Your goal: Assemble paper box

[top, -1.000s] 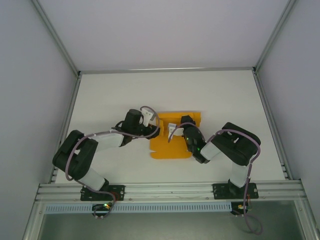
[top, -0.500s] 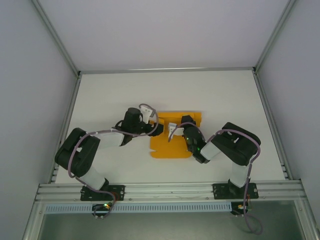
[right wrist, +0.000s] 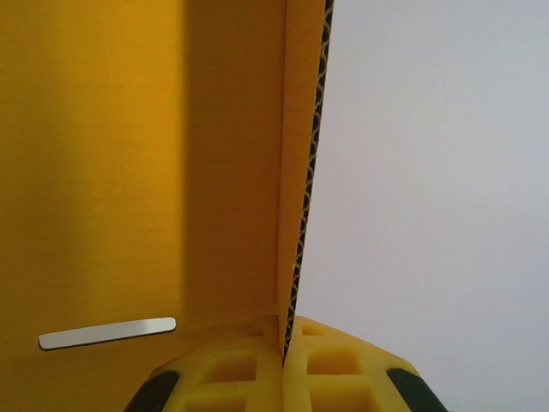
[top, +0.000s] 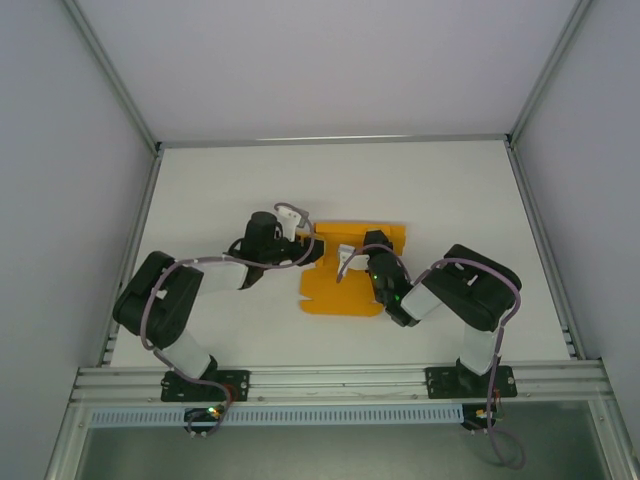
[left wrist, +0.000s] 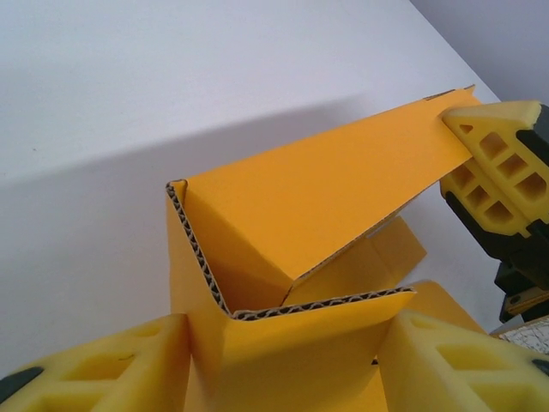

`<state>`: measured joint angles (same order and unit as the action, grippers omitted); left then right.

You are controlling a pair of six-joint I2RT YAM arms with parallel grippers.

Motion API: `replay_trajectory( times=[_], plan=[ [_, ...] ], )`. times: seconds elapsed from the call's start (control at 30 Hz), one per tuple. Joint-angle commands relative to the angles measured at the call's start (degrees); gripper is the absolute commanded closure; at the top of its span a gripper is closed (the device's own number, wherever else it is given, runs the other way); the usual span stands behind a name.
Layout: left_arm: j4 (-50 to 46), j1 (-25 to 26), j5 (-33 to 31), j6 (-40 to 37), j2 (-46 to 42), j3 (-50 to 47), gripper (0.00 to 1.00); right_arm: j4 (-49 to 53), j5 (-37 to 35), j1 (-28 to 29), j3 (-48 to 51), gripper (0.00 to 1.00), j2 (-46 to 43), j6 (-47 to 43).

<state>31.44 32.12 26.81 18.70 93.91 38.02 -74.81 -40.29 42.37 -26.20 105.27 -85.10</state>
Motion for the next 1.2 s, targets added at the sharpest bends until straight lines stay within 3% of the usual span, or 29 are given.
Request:
replay_trajectory(
  times=[0.0,0.17,0.33,0.47,0.63,0.73,0.83,0.97,1.17],
  plan=[
    [-3.34,2.6,-3.7,-2.9,0.77,0.88,0.46,0.09,3.36,0.94,-0.85,1.0,1.31,0.27],
    [-14.42,8.78,-23.37,-10.43,-2.44,2.79,0.46,0.07,3.2,0.92,-0.95,1.0,1.15,0.29],
    [-18.99,12.12,-32.71,-12.47,-2.87,4.28,0.45,-0.14,2.79,0.92,-1.18,1.0,1.68,-0.22],
    [-19.74,12.33,-30.19,-11.33,-4.64,4.15,0.41,-0.24,2.73,0.96,-1.22,1.0,1.43,-0.07],
    [-15.95,11.28,-23.65,-9.4,-13.48,-0.61,0.19,-0.11,2.68,0.63,-1.16,1.0,1.12,0.22],
    [-14.72,8.43,-20.28,-6.65,-19.64,-3.99,0.01,-0.15,2.62,0.61,-1.2,1.0,1.23,0.1],
    [-14.73,4.05,-19.97,-3.37,-25.82,-7.63,0.0,-0.18,2.66,0.64,-1.21,1.0,1.21,0.14],
    [-20.02,-1.48,-25.57,-0.14,-31.46,-9.18,0.0,-0.31,2.74,0.68,-1.4,1.0,0.9,0.2],
    [-23.81,-9.53,-24.65,5.96,-29.45,-8.81,0.0,-0.27,2.63,0.65,-1.3,1.0,1.2,0.05]
  ],
)
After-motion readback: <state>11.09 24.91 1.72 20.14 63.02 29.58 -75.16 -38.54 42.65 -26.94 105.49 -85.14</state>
